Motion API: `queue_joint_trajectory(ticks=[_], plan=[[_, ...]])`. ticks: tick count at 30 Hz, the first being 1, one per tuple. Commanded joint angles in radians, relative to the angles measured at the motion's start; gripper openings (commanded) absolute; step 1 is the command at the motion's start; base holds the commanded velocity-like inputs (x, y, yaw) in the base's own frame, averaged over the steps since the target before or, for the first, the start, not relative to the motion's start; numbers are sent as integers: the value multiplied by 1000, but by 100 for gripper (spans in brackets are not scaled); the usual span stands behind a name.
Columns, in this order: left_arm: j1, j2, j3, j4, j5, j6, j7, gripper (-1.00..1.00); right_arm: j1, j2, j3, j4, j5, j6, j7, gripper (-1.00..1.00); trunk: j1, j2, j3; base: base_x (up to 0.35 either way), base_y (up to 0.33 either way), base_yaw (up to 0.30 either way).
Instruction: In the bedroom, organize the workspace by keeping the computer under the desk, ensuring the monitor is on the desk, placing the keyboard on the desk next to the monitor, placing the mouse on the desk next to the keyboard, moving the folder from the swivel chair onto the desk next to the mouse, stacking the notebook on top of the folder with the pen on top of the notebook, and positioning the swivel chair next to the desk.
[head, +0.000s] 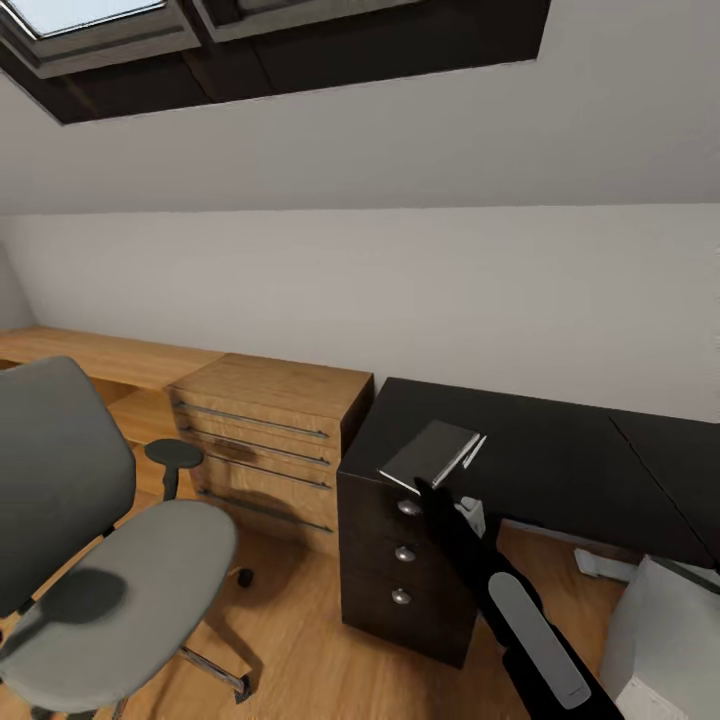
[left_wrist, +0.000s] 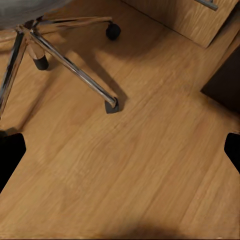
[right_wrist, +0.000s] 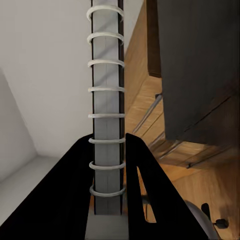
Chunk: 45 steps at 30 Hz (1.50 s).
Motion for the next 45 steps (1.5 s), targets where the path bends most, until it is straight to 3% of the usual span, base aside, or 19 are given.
queue_joint_trajectory(ticks=[1, 8, 17, 32, 37, 45], plan=[[0, 1, -5, 1, 10, -3, 7, 100, 0, -5, 1, -4, -7, 1, -4, -100, -5, 7, 2, -338, 0, 0], [0, 1, -9, 31, 10, -2, 7, 100, 1, -17, -1, -12, -6, -3, -5, -100, -31, 56, 24, -275, 0, 0], [0, 0, -7, 58, 10, -2, 7, 100, 1, -19, -3, -14, -5, -8, -5, -100, -66, 119, 53, -24, 0, 0], [0, 0, -9, 64, 12, -2, 4, 100, 2, -24, -84, -11, -10, -8, -13, -100, -66, 119, 45, 0, 0, -85], [0, 0, -8, 81, 12, -3, 4, 100, 2, -31, -117, -11, -34, -6, -14, -100, -66, 119, 40, 0, 0, -203], [0, 0, -6, 96, 12, -3, 4, 100, 2, -83, -165, -11, -136, -4, -21, -100, -66, 119, 31, 0, 0, -209]])
